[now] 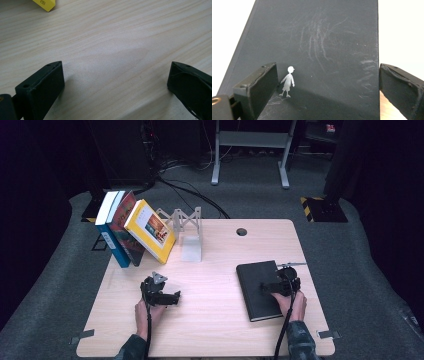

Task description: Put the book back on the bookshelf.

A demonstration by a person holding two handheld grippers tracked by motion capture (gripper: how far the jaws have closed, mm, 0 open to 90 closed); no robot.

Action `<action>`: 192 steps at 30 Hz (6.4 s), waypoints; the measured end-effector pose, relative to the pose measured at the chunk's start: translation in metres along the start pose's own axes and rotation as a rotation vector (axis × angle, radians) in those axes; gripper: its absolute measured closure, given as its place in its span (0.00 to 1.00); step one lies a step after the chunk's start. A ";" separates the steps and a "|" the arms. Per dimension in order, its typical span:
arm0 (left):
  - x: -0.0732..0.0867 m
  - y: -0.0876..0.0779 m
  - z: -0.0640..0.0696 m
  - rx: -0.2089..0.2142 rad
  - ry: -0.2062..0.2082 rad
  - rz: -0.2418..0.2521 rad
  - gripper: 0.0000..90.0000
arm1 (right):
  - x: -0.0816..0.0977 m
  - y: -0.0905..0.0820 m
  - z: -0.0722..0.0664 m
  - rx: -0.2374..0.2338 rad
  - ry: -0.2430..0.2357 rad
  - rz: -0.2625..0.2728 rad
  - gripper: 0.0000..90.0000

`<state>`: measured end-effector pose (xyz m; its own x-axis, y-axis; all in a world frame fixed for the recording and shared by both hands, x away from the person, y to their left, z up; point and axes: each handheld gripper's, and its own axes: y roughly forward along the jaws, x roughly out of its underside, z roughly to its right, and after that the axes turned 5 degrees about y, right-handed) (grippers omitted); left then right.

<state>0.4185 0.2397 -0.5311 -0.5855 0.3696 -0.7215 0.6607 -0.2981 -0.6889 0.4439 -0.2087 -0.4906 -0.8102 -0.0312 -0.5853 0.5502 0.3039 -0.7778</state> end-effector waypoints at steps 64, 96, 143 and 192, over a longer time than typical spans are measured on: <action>0.000 -0.001 0.000 0.003 -0.003 -0.005 0.01 | -0.034 0.022 -0.020 0.222 -0.064 0.006 0.01; -0.001 0.001 0.000 -0.002 0.002 0.003 0.01 | -0.038 -0.022 0.076 0.034 0.165 0.012 0.38; -0.001 0.001 0.000 -0.003 0.005 0.004 0.02 | -0.073 -0.089 0.026 -0.111 0.025 0.047 0.48; -0.002 0.001 0.001 0.013 0.017 0.005 0.02 | -0.155 -0.016 -0.029 0.096 -0.058 -0.047 0.92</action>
<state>0.4198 0.2382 -0.5308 -0.5740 0.3829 -0.7238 0.6577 -0.3110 -0.6861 0.5547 -0.1815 -0.3809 -0.8242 -0.0991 -0.5575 0.5307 0.2082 -0.8216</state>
